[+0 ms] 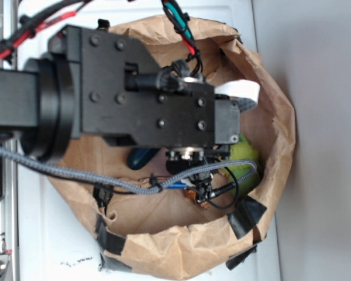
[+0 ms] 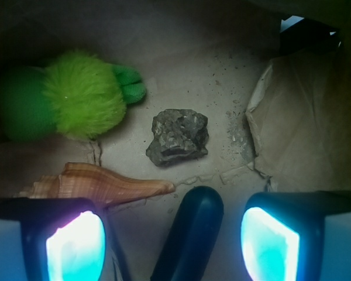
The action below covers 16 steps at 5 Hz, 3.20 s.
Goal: Grab the plastic pickle.
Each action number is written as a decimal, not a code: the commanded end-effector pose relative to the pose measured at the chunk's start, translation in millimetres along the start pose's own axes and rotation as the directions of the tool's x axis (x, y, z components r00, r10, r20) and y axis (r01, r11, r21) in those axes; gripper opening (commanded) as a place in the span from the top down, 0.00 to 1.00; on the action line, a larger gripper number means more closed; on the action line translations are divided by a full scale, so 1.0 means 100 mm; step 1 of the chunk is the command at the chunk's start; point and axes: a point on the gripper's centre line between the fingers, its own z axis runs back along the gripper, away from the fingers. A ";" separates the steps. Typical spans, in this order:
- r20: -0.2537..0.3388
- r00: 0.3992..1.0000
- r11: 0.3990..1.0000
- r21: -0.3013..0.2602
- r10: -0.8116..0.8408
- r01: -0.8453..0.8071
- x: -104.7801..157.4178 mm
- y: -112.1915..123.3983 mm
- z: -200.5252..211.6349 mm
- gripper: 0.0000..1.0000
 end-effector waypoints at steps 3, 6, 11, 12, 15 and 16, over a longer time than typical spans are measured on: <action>-0.054 0.990 0.991 0.032 0.133 -0.131 -0.07 0.02 -0.51 0.00; -0.011 0.990 0.990 -0.009 0.137 -0.138 0.05 0.10 -0.39 1.00; 0.119 0.970 0.974 -0.058 -0.213 0.221 -0.06 0.30 0.11 0.00; 0.119 0.940 0.947 0.004 -0.320 0.322 -0.12 0.28 -0.03 0.00; 0.081 0.915 0.917 0.106 -0.395 0.386 -0.14 0.46 -0.31 0.00; 0.065 0.914 0.916 0.062 -0.401 0.397 -0.11 0.57 -0.28 0.00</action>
